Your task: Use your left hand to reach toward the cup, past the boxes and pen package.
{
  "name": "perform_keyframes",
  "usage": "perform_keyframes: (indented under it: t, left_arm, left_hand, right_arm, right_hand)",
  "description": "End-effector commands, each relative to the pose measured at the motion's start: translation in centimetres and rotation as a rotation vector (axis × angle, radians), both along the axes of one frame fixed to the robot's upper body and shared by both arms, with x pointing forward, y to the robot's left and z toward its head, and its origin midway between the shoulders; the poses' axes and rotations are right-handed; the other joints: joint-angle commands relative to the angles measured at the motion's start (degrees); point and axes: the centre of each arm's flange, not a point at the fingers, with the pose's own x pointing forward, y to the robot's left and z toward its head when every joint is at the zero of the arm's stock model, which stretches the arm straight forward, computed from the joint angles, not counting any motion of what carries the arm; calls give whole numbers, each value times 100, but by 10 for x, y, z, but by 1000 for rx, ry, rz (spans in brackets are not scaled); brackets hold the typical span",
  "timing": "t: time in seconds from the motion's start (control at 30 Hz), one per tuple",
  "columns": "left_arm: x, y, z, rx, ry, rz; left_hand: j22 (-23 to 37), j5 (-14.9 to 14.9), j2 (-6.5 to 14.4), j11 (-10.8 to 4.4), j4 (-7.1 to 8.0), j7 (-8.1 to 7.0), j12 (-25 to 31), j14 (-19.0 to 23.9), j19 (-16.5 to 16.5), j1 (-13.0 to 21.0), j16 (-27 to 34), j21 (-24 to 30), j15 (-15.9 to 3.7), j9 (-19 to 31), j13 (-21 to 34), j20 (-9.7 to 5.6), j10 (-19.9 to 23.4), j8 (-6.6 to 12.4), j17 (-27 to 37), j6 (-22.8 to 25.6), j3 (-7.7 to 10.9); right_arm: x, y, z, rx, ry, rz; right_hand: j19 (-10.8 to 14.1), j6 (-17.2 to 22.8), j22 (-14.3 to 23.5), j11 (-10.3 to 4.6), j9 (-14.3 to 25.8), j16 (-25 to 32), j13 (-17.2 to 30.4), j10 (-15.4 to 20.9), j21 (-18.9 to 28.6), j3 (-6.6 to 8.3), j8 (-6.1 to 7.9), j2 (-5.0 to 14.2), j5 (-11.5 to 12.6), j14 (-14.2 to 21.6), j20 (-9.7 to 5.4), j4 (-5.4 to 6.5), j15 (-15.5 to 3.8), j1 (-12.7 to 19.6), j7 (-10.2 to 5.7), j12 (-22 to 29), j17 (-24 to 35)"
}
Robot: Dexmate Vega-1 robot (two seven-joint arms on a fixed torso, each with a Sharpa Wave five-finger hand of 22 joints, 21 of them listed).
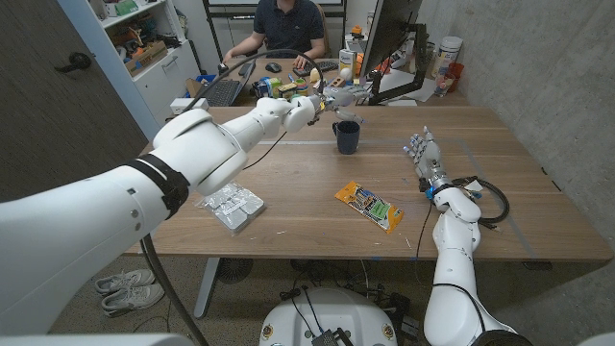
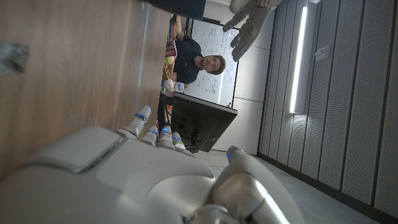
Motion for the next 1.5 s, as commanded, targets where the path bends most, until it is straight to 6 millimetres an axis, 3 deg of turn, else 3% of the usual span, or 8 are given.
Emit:
perform_keyframes:
  t: [0.03, 0.43, 1.5]
  left_arm:
    - [10, -12, -29, 140, 67, 88]
    - [14, -18, -39, 164, 92, 137]
    - [13, -29, -39, 177, 77, 159]
  left_hand:
    - [12, 39, 3, 6, -56, -13, 70, 66, 99, 97, 44, -26, -11, 30, 25, 18, 94, 28, 27, -47, 9]
    - [12, 64, 19, 31, -83, -12, 103, 136, 213, 219, 52, -42, -54, 45, 33, 22, 205, 63, 27, 11, 29]
    - [10, 86, 70, 27, -100, -14, 72, 143, 241, 402, 29, -121, -136, 57, 43, 28, 159, 94, 27, 72, 68]
  right_arm:
    - [1, 3, 2, 8, -6, -3]
    - [0, 3, 3, 3, -14, -2]
    - [2, -4, 2, 7, -21, 2]
  right_hand:
    - [-38, -4, 25, 10, 24, 15, 24, 8, -30, -31, 31, 576, 22, -151, 7, 13, 42, -19, -3, 14, 14]
    - [-27, 0, 24, 5, 24, 12, 23, 14, -43, -47, 27, 571, 27, -135, 16, 11, 51, -18, -7, 11, 12]
    - [-13, 24, 23, 8, 24, -4, 22, 34, -78, -88, 24, 555, 37, -122, 50, 8, 75, -18, -4, 8, 8]
